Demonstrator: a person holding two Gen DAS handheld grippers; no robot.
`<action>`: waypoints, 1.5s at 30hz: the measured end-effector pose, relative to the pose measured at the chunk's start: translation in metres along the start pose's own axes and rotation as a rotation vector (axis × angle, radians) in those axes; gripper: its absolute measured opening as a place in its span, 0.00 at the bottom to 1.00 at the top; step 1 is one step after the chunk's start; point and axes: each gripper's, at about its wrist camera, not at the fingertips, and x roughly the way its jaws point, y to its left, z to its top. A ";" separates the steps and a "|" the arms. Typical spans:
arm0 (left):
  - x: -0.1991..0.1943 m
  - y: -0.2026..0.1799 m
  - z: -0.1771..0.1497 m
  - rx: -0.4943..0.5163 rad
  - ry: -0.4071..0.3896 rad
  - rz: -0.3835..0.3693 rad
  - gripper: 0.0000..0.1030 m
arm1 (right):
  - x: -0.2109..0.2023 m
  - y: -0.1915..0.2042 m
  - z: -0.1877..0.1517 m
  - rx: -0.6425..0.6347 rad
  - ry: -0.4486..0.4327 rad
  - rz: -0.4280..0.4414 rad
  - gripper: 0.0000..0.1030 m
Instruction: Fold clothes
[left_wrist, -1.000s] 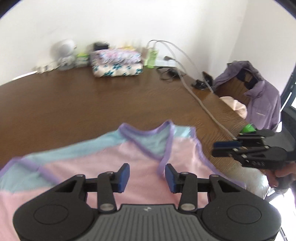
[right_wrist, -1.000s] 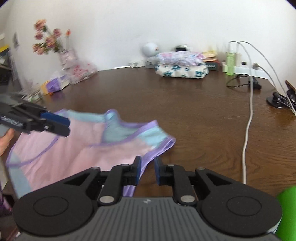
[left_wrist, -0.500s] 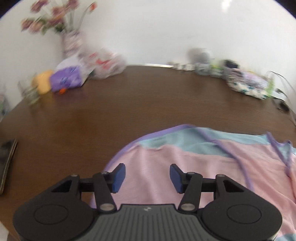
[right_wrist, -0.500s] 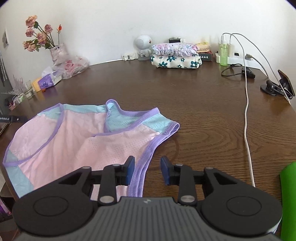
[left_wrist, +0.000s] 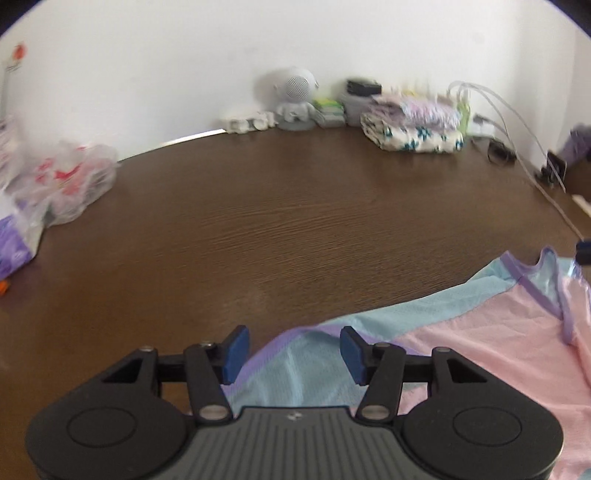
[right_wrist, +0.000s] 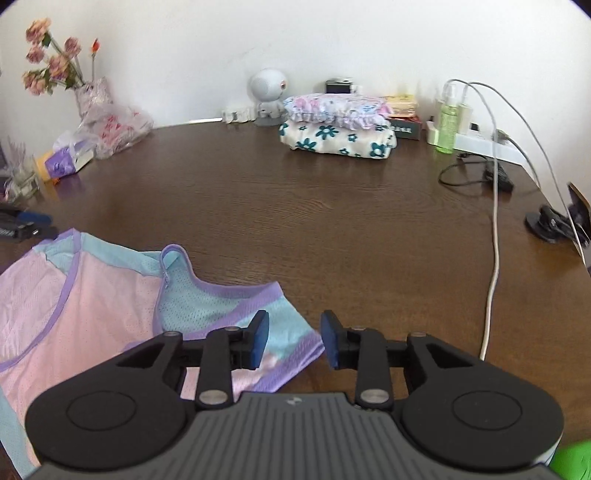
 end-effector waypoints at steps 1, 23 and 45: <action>0.008 0.002 0.003 0.010 0.021 -0.015 0.51 | 0.003 -0.002 0.003 -0.005 0.014 0.011 0.32; 0.025 0.005 0.004 0.100 -0.025 -0.018 0.02 | 0.023 0.006 -0.006 -0.101 0.051 -0.079 0.03; 0.045 0.006 0.069 0.050 -0.097 0.016 0.18 | 0.070 -0.052 0.062 -0.138 0.054 -0.271 0.05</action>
